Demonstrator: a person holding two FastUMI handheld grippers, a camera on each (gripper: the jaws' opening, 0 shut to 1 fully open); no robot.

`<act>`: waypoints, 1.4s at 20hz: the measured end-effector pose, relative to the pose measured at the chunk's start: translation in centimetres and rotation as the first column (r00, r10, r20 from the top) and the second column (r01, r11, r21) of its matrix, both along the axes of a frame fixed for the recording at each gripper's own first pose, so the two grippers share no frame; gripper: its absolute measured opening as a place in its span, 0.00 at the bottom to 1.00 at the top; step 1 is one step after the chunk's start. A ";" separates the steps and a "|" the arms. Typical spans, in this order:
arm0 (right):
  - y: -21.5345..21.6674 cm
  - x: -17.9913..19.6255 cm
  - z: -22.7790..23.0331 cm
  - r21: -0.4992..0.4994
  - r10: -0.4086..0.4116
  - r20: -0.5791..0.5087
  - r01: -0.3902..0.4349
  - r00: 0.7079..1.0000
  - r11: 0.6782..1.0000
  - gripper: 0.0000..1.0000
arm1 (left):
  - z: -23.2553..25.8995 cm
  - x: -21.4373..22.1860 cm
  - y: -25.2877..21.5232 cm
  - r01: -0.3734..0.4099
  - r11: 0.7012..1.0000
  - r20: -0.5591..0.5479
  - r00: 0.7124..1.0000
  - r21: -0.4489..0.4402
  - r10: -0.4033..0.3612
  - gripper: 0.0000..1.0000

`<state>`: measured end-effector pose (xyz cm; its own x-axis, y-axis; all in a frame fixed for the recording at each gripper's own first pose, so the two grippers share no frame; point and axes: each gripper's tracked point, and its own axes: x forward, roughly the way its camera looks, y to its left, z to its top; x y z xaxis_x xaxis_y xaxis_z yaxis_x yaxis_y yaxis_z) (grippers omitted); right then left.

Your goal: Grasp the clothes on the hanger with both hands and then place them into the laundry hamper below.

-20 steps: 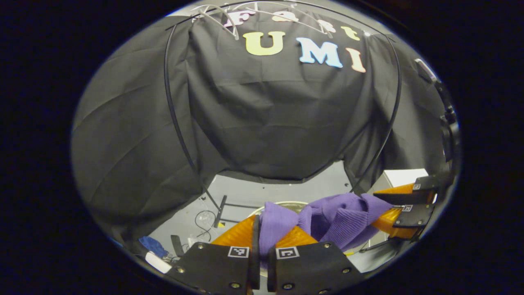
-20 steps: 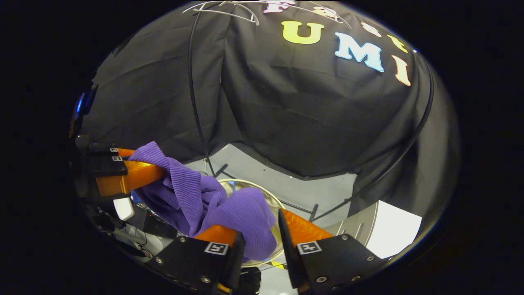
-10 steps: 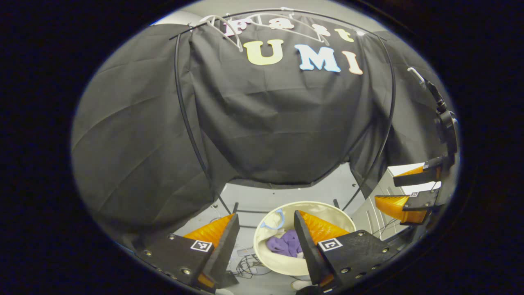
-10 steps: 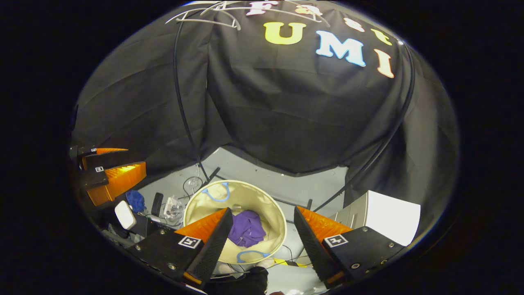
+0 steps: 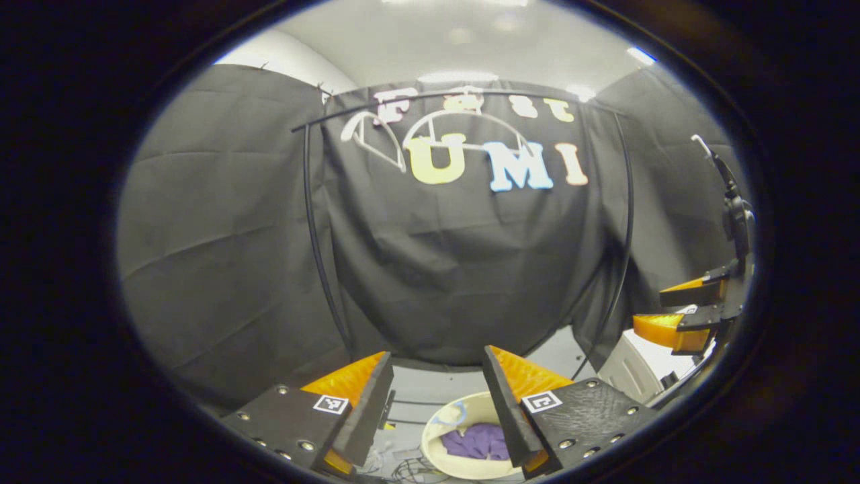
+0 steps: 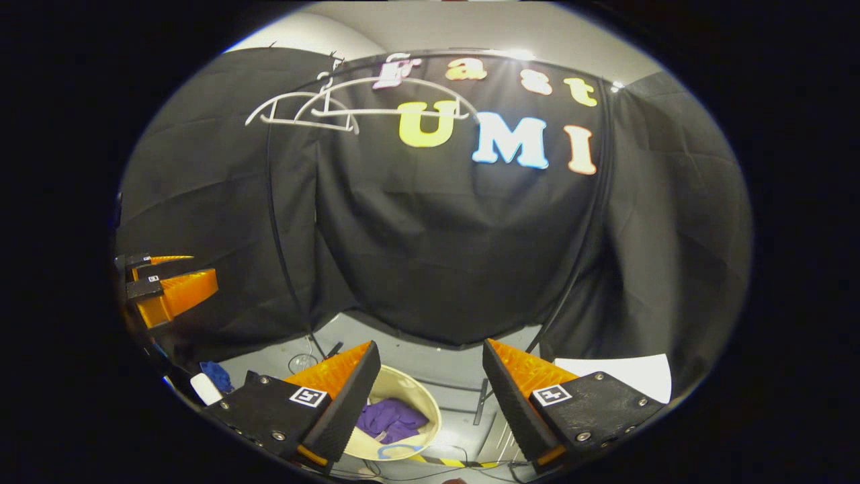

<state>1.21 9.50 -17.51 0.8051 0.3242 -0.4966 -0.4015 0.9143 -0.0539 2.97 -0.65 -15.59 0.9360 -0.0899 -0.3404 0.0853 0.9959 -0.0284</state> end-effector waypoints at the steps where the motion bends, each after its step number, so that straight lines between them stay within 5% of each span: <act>1: -0.9 0.1 1.7 0.010 -0.010 0.035 0.009 0.999 1.000 0.95 | 1.9 -0.2 -0.3 -0.004 1.000 0.028 1.000 -0.010 0.005 0.84; 7: -6.0 -0.7 11.2 0.087 -0.064 0.222 0.046 0.973 0.995 0.95 | 12.0 -2.1 -0.8 -0.024 0.998 0.187 0.982 -0.054 0.033 0.83; 14: -10.3 -3.4 18.9 0.191 -0.140 0.322 0.080 0.936 0.978 0.95 | 19.1 -5.2 -3.1 -0.030 0.998 0.301 0.953 -0.051 0.044 0.83; 28: -16.3 -5.3 24.0 0.241 -0.239 0.418 0.146 0.877 0.959 0.95 | 23.1 -8.1 -2.8 -0.060 0.998 0.360 0.931 -0.002 0.057 0.77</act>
<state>-4.13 -6.82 6.52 0.9809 0.1933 -0.0204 -0.1932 0.9811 0.0055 -5.10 -3.48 7.46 0.9994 -0.0301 0.0198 0.0300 0.9995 0.0025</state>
